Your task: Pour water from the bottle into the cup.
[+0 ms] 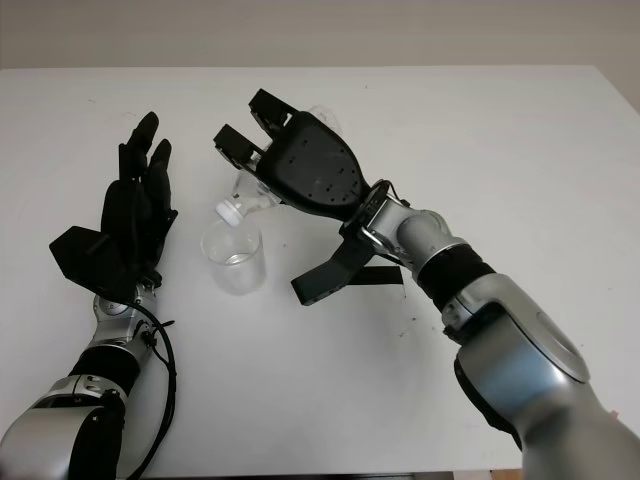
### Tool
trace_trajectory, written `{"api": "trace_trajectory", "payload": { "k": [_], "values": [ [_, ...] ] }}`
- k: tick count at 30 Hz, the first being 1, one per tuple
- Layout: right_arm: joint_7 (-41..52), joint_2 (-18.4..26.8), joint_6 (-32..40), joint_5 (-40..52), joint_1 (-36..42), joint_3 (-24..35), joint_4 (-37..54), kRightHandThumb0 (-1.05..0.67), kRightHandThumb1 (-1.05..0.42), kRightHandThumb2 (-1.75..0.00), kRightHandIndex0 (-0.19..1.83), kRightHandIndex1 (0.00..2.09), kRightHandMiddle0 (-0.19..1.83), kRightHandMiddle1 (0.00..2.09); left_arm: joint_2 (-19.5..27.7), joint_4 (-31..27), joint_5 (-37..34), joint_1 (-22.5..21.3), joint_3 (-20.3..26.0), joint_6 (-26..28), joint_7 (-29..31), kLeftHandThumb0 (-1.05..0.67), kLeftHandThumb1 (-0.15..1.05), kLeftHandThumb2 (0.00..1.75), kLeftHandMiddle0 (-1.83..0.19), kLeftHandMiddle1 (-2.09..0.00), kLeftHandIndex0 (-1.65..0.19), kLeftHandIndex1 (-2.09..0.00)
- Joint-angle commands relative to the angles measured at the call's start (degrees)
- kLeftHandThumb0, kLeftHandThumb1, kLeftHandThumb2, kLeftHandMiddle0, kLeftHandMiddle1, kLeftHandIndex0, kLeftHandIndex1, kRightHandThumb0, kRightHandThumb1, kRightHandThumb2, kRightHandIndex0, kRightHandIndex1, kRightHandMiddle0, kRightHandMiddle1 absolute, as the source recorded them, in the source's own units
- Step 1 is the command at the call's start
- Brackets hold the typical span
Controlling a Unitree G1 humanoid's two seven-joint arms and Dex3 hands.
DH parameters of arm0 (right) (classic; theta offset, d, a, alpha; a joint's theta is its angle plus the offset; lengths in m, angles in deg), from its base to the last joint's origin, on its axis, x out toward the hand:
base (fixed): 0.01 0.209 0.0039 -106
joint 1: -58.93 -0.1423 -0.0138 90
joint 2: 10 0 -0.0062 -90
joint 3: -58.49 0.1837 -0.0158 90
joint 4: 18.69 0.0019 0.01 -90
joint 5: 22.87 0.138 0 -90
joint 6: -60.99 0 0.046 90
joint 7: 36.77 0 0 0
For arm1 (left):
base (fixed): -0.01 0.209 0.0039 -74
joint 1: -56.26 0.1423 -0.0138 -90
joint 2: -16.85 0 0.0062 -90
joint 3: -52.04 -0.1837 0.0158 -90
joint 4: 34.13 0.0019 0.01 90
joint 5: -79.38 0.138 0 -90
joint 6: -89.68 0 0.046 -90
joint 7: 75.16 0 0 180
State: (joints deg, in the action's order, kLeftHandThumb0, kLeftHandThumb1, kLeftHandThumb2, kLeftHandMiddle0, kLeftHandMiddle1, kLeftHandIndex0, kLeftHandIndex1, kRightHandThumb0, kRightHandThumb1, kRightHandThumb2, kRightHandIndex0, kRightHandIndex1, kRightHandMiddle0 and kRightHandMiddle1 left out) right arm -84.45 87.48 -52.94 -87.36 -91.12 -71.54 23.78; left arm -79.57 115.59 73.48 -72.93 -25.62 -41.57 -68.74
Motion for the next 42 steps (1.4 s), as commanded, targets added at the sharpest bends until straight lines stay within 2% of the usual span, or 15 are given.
{"api": "trace_trajectory", "payload": {
  "k": [1, 5, 9, 13, 16, 21, 22, 26, 29, 33, 38, 42],
  "values": [
    [2.2, 0.0, -2.0, 4.0, 0.2, 2.7, 0.4, -0.48, -1.05, -0.25, 1.25, 2.09, 0.87, 2.09, -0.9, 2.0, 0.0, 1.9, 0.0, -0.7, 0.2, -1.05, 1.05, 0.5, 0.19, -0.46, 0.19, -0.54],
    [8.6, 0.4, -5.0, 12.1, 2.5, 7.1, 2.1, -0.46, -1.05, -0.22, 1.18, 2.09, 0.78, 2.09, -1.0, 1.8, 0.4, 2.2, -0.2, -0.5, -0.2, -1.05, 1.05, 0.51, 0.19, -0.46, 0.19, -0.55],
    [14.0, -0.2, -10.3, 21.7, 4.9, 12.4, 1.9, -0.39, -1.05, -0.19, 1.33, 2.09, 0.93, 2.09, -1.1, 1.7, 0.4, 2.4, -0.2, -0.5, -0.1, -1.05, 1.05, 0.51, 0.19, -0.39, 0.19, -0.47],
    [22.2, -0.6, -10.2, 30.3, 7.6, 17.7, 4.0, -0.37, -1.05, -0.22, 1.46, 2.09, 1.07, 2.09, -1.1, 1.4, 0.4, 2.6, -0.3, -0.5, 0.2, -1.05, 1.05, 0.52, 0.19, -0.37, 0.19, -0.43],
    [32.8, -0.9, -7.4, 39.9, 10.8, 22.6, 9.1, -0.39, -1.05, -0.28, 1.44, 2.09, 1.08, 2.09, -1.1, 1.2, 0.2, 2.9, -0.2, -0.5, 0.3, -1.05, 1.05, 0.52, 0.19, -0.4, 0.19, -0.47],
    [49.4, -2.3, 6.5, 57.4, 17.3, 31.1, 23.8, -0.38, -1.05, -0.34, 1.29, 2.09, 1.02, 2.09, -1.1, 0.8, 0.1, 3.2, -0.1, 0.1, 0.4, -1.05, 1.05, 0.51, 0.19, -0.42, 0.19, -0.5],
    [51.1, -2.6, 8.4, 59.4, 18.1, 32.3, 25.9, -0.36, -1.05, -0.33, 1.27, 2.09, 1.01, 2.09, -1.1, 0.7, 0.2, 3.2, -0.2, 0.1, 0.4, -1.05, 1.05, 0.51, 0.19, -0.43, 0.19, -0.49],
    [57.2, -3.3, 24.5, 69.7, 22.3, 38.0, 37.5, -0.36, -1.05, -0.38, 1.25, 2.09, 0.96, 2.09, -1.2, 0.6, 0.0, 3.3, -0.1, -0.1, 0.5, -1.05, 1.05, 0.51, 0.19, -0.42, 0.19, -0.49],
    [58.2, -3.7, 35.2, 74.0, 24.7, 41.0, 45.1, -0.36, -1.05, -0.4, 1.29, 2.09, 0.95, 2.09, -1.3, 0.7, -0.2, 3.2, 0.0, 0.0, 0.7, -1.05, 1.05, 0.51, 0.19, -0.42, 0.19, -0.49],
    [57.7, -4.6, 45.7, 78.3, 26.5, 44.5, 51.1, -0.35, -1.05, -0.42, 1.37, 2.09, 0.92, 2.09, -1.3, 0.9, 0.0, 3.2, -0.1, 0.0, 0.8, -1.05, 1.05, 0.51, 0.19, -0.44, 0.19, -0.5],
    [56.6, -6.1, 54.8, 82.3, 27.7, 47.8, 54.3, -0.35, -1.05, -0.43, 1.52, 2.09, 0.99, 2.09, -1.2, 0.9, -0.3, 3.2, 0.0, 0.1, 1.3, -1.05, 1.05, 0.51, 0.19, -0.4, 0.19, -0.46],
    [54.3, -8.4, 58.2, 83.3, 28.5, 48.8, 55.4, -0.35, -1.05, -0.41, 1.59, 2.09, 1.04, 2.09, -1.1, 0.6, -0.2, 3.4, -0.1, 0.5, 1.5, -1.05, 1.05, 0.51, 0.19, -0.41, 0.19, -0.45]
  ]
}}
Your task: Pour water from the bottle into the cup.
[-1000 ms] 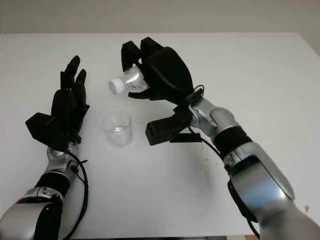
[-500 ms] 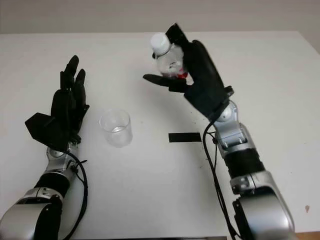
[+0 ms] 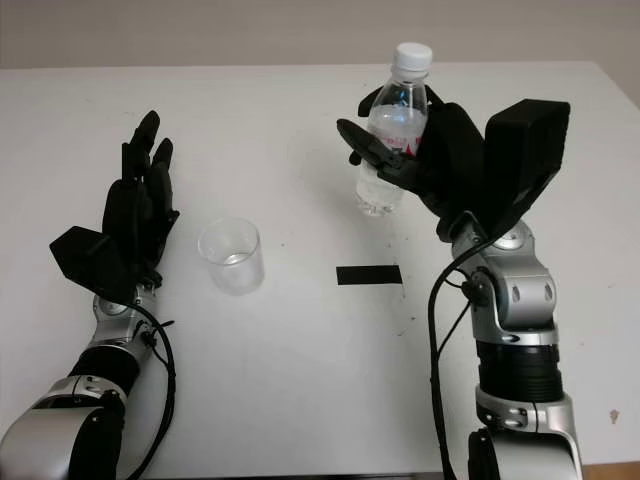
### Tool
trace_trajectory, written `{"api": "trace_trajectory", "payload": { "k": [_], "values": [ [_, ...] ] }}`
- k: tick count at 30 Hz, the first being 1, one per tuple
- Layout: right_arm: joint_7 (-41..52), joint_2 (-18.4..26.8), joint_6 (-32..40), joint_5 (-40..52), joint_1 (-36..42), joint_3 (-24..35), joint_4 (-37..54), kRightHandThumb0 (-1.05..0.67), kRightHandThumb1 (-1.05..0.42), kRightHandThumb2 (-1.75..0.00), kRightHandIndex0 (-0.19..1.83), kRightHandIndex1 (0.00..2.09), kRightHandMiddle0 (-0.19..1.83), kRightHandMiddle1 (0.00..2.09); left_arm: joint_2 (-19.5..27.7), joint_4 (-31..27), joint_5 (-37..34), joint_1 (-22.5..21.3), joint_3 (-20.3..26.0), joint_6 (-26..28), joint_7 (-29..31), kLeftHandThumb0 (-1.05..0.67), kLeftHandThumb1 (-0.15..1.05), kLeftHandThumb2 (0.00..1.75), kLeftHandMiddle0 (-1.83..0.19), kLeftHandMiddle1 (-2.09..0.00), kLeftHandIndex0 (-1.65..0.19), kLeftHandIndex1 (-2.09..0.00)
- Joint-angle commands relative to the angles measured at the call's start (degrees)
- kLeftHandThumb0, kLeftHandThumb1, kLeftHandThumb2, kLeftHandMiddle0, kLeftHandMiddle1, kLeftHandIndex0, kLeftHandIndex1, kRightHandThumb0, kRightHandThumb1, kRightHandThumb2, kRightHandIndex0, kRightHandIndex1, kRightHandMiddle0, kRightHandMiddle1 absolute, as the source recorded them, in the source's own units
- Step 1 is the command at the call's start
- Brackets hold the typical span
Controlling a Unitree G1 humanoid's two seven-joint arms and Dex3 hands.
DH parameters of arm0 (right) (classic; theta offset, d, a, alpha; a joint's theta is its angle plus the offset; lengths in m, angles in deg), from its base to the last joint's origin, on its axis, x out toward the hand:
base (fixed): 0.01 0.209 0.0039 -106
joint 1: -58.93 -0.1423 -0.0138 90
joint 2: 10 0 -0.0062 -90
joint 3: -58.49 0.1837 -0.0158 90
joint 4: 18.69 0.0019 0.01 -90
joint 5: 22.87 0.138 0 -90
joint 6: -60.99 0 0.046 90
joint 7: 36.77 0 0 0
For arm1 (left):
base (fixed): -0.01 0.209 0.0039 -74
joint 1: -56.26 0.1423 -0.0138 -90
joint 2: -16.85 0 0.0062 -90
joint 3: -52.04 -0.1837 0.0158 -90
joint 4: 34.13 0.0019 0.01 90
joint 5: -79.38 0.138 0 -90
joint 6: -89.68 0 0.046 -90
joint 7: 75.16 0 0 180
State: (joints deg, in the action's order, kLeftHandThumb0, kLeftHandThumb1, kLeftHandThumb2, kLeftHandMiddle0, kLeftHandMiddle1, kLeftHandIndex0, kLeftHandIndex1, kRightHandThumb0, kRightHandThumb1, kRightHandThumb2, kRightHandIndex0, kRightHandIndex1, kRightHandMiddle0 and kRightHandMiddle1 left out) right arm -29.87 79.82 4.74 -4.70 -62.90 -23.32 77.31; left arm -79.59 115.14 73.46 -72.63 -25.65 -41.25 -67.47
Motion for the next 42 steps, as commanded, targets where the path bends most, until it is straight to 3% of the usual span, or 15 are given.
{"api": "trace_trajectory", "payload": {
  "k": [1, 8, 13, 22, 31, 42],
  "values": [
    [-0.7, -1.1, 0.9, 0.5, 0.6, 0.5, 1.9, -0.35, -1.05, -0.41, 1.6, 2.09, 1.04, 2.09, -1.1, 1.0, -0.1, 3.2, -0.1, 0.2, 0.1, -1.05, 1.05, 0.51, 0.19, -0.42, 0.19, -0.45],
    [0.7, -2.0, -4.8, -3.9, 3.0, -2.6, -1.1, -0.4, -1.05, -0.4, 1.5, 2.09, 1.1, 2.09, -0.9, 1.0, -0.6, 3.3, 0.2, 0.4, 0.6, -1.05, 1.05, 0.51, 0.19, -0.38, 0.19, -0.41],
    [0.3, -3.1, -5.2, -6.8, 4.1, -4.6, -1.6, -0.4, -1.05, -0.4, 1.57, 2.09, 1.19, 2.09, -0.8, 1.0, -0.6, 3.3, 0.3, 0.3, 0.6, -1.05, 1.05, 0.51, 0.19, -0.38, 0.19, -0.42],
    [1.7, -3.0, -9.6, -11.1, 8.1, -6.7, 1.0, -0.41, -1.05, -0.37, 1.49, 2.09, 1.14, 2.09, -0.8, 0.8, -0.5, 3.3, 0.4, -0.1, 0.3, -1.05, 1.05, 0.51, 0.19, -0.39, 0.19, -0.43],
    [0.4, -4.2, -7.2, -12.8, 10.5, -7.3, 4.6, -0.4, -1.05, -0.38, 1.46, 2.09, 1.09, 2.09, -0.5, 1.0, -0.6, 3.5, 0.4, 0.2, 1.0, -1.05, 1.05, 0.51, 0.19, -0.38, 0.19, -0.41],
    [1.0, -4.7, -10.2, -13.8, 11.4, -7.7, 2.9, -0.39, -1.05, -0.39, 1.47, 2.09, 1.08, 2.09, -0.3, 1.1, -0.8, 3.3, 0.6, 0.4, 1.7, -1.05, 1.05, 0.51, 0.19, -0.38, 0.19, -0.44]
  ]
}}
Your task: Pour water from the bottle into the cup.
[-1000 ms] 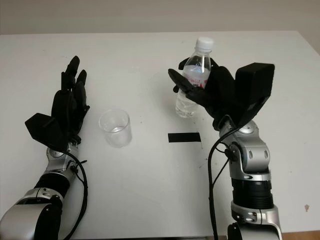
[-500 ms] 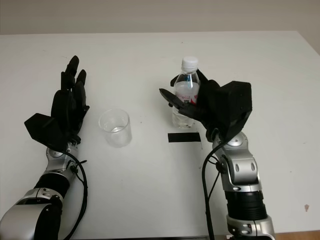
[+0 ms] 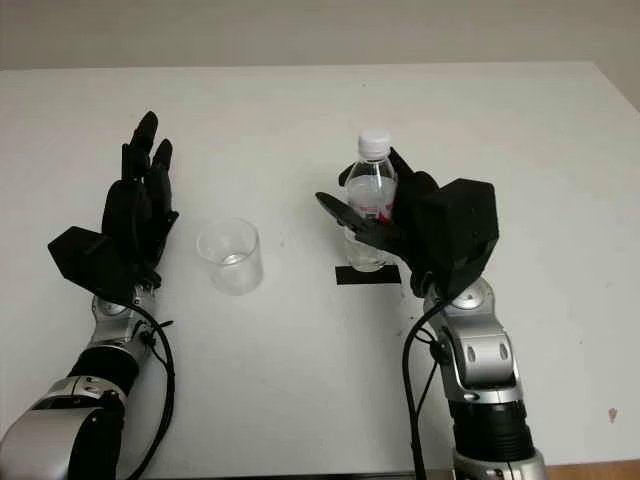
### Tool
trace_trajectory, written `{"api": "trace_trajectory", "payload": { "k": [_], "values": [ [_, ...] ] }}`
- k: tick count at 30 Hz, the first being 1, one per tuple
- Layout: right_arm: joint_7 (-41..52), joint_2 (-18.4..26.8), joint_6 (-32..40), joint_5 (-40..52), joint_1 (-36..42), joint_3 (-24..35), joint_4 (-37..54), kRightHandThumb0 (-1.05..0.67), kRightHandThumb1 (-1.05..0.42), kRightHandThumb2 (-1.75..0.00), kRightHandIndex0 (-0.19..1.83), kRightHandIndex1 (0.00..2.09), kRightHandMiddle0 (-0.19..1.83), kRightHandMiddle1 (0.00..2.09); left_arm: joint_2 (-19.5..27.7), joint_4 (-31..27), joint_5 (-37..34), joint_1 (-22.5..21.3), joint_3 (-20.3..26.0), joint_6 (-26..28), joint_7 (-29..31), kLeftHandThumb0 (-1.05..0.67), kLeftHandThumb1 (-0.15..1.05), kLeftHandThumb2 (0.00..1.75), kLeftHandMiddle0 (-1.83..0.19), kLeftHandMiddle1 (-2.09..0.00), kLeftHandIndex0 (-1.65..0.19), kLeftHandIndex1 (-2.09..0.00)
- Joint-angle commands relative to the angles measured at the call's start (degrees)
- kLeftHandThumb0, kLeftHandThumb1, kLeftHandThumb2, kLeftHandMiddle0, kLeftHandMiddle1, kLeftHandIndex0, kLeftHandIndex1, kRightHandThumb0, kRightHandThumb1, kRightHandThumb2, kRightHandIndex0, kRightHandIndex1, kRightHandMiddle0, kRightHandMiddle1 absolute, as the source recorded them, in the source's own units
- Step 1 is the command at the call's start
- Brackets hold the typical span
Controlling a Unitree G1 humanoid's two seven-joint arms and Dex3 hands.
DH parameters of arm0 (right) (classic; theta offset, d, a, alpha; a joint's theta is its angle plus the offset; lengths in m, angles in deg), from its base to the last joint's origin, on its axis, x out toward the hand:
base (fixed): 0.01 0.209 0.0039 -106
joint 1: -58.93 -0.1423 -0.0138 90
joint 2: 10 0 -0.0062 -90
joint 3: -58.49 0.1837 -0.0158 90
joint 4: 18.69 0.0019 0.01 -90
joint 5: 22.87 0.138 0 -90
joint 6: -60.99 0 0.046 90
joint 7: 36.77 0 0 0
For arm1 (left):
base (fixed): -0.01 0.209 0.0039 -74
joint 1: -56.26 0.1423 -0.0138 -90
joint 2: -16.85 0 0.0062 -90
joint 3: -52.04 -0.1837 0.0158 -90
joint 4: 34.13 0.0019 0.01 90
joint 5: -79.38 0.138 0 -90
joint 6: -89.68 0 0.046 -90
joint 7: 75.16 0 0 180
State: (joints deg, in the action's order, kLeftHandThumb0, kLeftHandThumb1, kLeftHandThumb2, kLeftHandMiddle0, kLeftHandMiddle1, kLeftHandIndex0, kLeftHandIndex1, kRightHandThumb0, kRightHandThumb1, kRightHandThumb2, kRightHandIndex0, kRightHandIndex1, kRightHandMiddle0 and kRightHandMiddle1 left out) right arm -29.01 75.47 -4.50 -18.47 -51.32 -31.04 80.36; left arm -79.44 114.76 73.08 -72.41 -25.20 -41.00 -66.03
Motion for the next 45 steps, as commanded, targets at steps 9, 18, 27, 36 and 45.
{"api": "trace_trajectory", "payload": {
  "k": [9, 18, 27, 36, 45],
  "values": [
    [0.2, -0.8, -3.2, -0.6, -0.4, 0.1, -3.0, -0.39, -1.05, -0.4, 1.46, 2.09, 1.11, 2.09, -0.3, 1.0, -0.5, 3.3, 0.4, 0.7, 0.2, -1.05, 1.05, 0.5, 0.19, -0.4, 0.19, -0.49],
    [0.0, -0.9, -5.8, -0.8, -0.3, 0.2, -5.5, -0.39, -1.05, -0.4, 1.47, 2.09, 1.11, 2.09, -0.1, 0.3, -0.9, 3.5, 0.3, 1.1, 1.0, -1.05, 1.05, 0.49, 0.19, -0.43, 0.19, -0.49],
    [0.0, -1.0, -5.4, -0.9, 0.4, 0.5, -5.8, -0.4, -1.05, -0.37, 1.42, 2.09, 1.07, 2.09, 0.3, 0.0, -1.1, 3.6, 0.2, 1.3, 1.8, -1.05, 1.05, 0.5, 0.19, -0.42, 0.19, -0.49],
    [2.4, -0.6, -8.6, 0.4, 2.1, 0.8, -6.6, -0.49, -1.05, -0.16, 1.23, 2.09, 0.83, 2.09, 0.5, 0.0, -1.0, 3.4, 0.2, 1.6, 1.9, -1.05, 1.05, 0.49, 0.19, -0.47, 0.19, -0.51],
    [3.6, 0.0, -9.6, -0.2, 3.2, 0.9, -6.8, -0.56, -1.04, -0.06, 1.08, 2.09, 0.54, 2.09, 0.5, -0.4, -0.7, 3.5, 0.0, 2.3, 1.7, -1.05, 1.05, 0.49, 0.19, -0.46, 0.19, -0.5]
  ]
}}
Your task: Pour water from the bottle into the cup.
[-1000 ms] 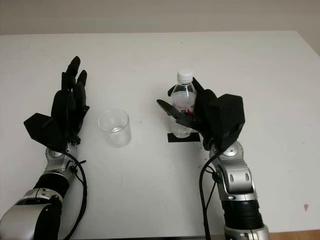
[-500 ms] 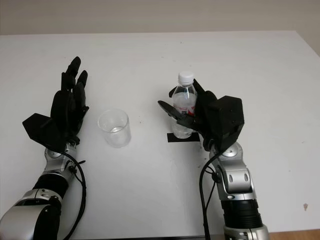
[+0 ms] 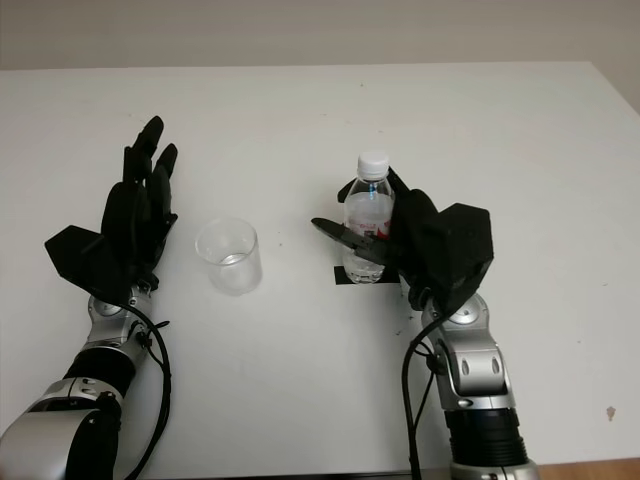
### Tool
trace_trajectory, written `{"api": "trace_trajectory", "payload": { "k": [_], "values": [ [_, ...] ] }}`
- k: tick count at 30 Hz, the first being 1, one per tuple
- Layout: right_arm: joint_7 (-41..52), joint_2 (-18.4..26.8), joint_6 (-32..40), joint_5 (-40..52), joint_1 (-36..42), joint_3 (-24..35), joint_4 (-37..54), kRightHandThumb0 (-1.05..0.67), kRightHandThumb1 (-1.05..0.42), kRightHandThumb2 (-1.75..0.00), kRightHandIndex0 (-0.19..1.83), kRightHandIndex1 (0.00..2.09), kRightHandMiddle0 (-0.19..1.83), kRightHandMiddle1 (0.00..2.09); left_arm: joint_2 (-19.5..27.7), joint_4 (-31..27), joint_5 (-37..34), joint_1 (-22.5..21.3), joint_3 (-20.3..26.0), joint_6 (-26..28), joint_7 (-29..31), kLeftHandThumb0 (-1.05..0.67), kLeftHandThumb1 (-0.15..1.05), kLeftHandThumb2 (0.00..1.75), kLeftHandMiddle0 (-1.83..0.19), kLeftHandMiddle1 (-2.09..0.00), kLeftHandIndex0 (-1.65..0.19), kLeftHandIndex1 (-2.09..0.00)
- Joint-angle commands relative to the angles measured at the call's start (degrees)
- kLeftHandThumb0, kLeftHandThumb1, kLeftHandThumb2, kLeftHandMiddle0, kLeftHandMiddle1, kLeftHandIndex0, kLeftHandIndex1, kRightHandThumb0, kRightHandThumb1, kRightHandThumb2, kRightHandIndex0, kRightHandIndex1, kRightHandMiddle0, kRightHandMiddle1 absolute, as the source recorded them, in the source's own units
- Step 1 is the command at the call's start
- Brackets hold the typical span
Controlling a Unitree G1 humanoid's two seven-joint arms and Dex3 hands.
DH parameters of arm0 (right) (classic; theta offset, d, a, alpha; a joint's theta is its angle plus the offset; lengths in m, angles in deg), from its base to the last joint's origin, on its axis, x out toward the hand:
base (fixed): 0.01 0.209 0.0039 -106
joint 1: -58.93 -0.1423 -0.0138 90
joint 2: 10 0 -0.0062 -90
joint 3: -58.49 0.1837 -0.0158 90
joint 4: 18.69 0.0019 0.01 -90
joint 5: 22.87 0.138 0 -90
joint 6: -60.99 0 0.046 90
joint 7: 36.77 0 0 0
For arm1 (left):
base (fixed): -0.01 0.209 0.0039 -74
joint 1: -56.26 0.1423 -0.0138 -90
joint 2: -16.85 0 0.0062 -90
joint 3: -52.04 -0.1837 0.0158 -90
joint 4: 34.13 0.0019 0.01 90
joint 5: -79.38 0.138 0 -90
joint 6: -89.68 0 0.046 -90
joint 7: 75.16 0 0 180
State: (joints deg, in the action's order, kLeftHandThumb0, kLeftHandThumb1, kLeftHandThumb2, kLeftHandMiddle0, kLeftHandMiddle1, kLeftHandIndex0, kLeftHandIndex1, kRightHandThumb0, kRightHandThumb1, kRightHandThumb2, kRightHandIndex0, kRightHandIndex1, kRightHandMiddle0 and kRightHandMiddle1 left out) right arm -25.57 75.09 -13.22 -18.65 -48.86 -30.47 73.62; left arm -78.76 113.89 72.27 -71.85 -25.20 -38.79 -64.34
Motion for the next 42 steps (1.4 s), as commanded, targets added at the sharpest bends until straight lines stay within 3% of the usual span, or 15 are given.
{"api": "trace_trajectory", "payload": {
  "k": [1, 10, 12, 15, 18, 22, 31, 42],
  "values": [
    [0.2, 0.3, -0.8, 0.0, 0.9, 0.4, 0.1, -0.57, -1.03, -0.06, 1.05, 2.09, 0.52, 2.09, -0.2, 0.5, 0.1, 2.9, -0.1, 0.0, 0.0, -1.05, 1.05, 0.49, 0.19, -0.46, 0.19, -0.5],
    [-1.0, 0.0, -0.9, -0.6, 1.8, 0.3, 1.0, -0.6, -0.92, -0.05, 0.59, 2.09, 0.24, 2.09, 0.1, 0.8, -0.1, 2.7, 0.1, -0.1, 0.8, -1.05, 1.05, 0.48, 0.19, -0.46, 0.19, -0.51],
    [-0.1, 0.9, -2.3, -1.0, 2.1, -0.1, 0.8, -0.64, -0.9, -0.05, 0.06, 2.07, 0.0, 2.08, 0.1, 0.8, -0.2, 2.6, 0.1, -0.1, 0.8, -1.05, 1.05, 0.48, 0.19, -0.47, 0.19, -0.52],
    [0.8, 2.0, -2.9, -2.3, 2.6, -0.6, 1.4, -0.67, -0.88, -0.05, -0.16, 1.75, -0.17, 1.79, 0.2, 0.9, 0.0, 2.7, 0.1, -0.4, 0.9, -1.05, 1.05, 0.48, 0.19, -0.48, 0.19, -0.53],
    [1.5, 2.4, -2.4, -2.4, 3.2, -0.4, 2.3, -0.69, -0.85, -0.05, -0.19, 1.23, -0.19, 1.21, 0.2, 0.9, 0.1, 2.8, 0.0, -0.3, 0.9, -1.05, 1.05, 0.49, 0.19, -0.47, 0.19, -0.52],
    [2.3, 2.7, -2.4, -1.6, 4.6, 0.3, 3.5, -0.71, -0.83, -0.05, -0.19, 0.76, -0.18, 0.73, 0.1, 0.7, 0.0, 3.0, 0.0, -0.1, 1.0, -1.05, 1.05, 0.49, 0.19, -0.47, 0.19, -0.53],
    [2.2, 3.2, -1.2, -2.4, 6.5, 0.5, 5.8, -0.75, -0.85, -0.05, -0.08, 0.27, -0.03, 0.28, -0.1, 0.8, 0.0, 3.0, 0.0, -0.4, 0.9, -1.05, 1.05, 0.49, 0.19, -0.48, 0.19, -0.53],
    [6.4, 4.8, -3.2, -1.0, 7.0, 0.7, 4.3, -0.83, -0.86, -0.05, -0.19, 0.01, -0.19, 0.01, -0.1, 0.8, -0.1, 3.1, 0.0, -0.6, 1.0, -1.05, 1.05, 0.49, 0.19, -0.51, 0.19, -0.6]
  ]
}}
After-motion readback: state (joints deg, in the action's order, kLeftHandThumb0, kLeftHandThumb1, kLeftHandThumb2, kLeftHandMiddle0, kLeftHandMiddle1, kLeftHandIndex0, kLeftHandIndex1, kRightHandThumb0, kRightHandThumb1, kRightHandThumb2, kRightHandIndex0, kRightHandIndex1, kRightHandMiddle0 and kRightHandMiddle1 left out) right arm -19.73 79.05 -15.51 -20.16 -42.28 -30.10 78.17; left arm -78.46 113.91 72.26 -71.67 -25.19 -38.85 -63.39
